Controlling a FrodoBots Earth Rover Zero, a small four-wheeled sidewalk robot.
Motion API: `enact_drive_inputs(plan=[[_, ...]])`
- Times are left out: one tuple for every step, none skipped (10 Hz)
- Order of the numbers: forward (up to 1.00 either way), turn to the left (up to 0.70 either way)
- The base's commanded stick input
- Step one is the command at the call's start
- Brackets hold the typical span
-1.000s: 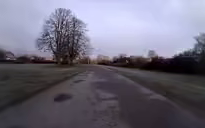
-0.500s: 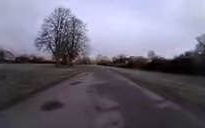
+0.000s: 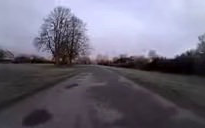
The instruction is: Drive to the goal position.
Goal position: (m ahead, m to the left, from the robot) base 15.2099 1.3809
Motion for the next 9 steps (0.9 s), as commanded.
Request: enact_drive_inputs(plan=[[0.85,0.0],[0.85,0.0],[0.85,0.0],[0.85,0.0],[0.85,0.0],[0.85,0.0],[0.85,0.0],[0.85,0.0],[0.85,0.0]])
